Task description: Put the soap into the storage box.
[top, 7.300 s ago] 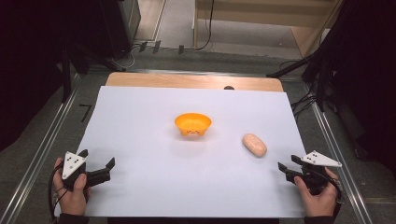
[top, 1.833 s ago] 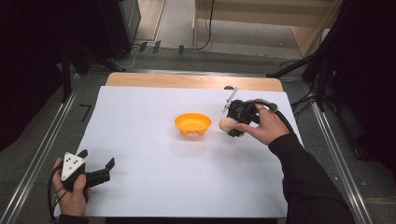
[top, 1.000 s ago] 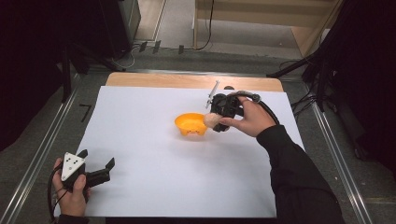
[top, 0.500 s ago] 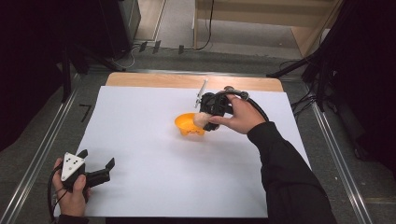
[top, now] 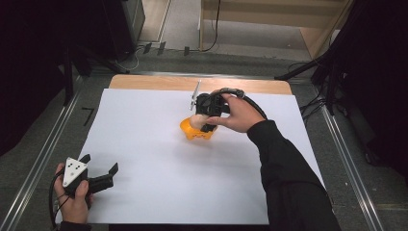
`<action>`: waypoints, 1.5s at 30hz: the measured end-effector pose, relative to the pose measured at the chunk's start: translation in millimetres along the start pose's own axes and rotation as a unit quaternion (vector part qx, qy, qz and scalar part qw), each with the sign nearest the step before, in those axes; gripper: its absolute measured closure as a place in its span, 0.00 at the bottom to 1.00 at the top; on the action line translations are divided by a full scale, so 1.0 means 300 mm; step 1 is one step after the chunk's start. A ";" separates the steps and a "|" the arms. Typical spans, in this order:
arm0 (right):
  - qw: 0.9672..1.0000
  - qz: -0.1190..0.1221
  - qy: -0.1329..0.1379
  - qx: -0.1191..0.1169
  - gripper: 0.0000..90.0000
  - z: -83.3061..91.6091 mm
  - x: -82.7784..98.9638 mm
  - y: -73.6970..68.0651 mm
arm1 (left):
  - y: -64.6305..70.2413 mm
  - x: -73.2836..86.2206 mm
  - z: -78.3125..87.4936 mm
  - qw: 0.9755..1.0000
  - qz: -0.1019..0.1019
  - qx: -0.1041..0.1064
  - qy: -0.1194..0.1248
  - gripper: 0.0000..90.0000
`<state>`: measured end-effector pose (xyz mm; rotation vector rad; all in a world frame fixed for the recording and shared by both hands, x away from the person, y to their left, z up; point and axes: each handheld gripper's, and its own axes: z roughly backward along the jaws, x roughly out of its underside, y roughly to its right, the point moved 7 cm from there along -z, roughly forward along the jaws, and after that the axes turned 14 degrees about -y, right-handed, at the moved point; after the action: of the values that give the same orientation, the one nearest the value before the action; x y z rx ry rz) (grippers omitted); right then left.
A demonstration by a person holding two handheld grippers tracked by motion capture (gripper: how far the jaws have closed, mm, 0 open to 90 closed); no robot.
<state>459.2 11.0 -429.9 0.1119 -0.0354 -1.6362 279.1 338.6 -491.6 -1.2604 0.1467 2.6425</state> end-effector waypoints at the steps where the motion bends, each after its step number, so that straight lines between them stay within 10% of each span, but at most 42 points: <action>1: 1.000 -0.005 -0.005 -0.002 0.37 -0.002 -0.001 -0.001 | 0.000 0.000 0.000 1.000 0.001 0.000 0.000 0.00; 12: 0.998 0.049 -0.017 0.026 0.37 -0.048 -0.043 0.015 | 0.000 0.000 0.001 1.000 0.000 0.002 0.001 0.00; 45: 1.000 0.021 -0.019 -0.009 0.35 -0.049 -0.023 0.012 | 0.000 0.000 0.001 1.000 0.001 0.002 0.002 0.00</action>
<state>464.7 18.3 -443.7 0.0660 -0.0522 -1.5966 278.9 338.6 -491.4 -1.2653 0.1534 2.6405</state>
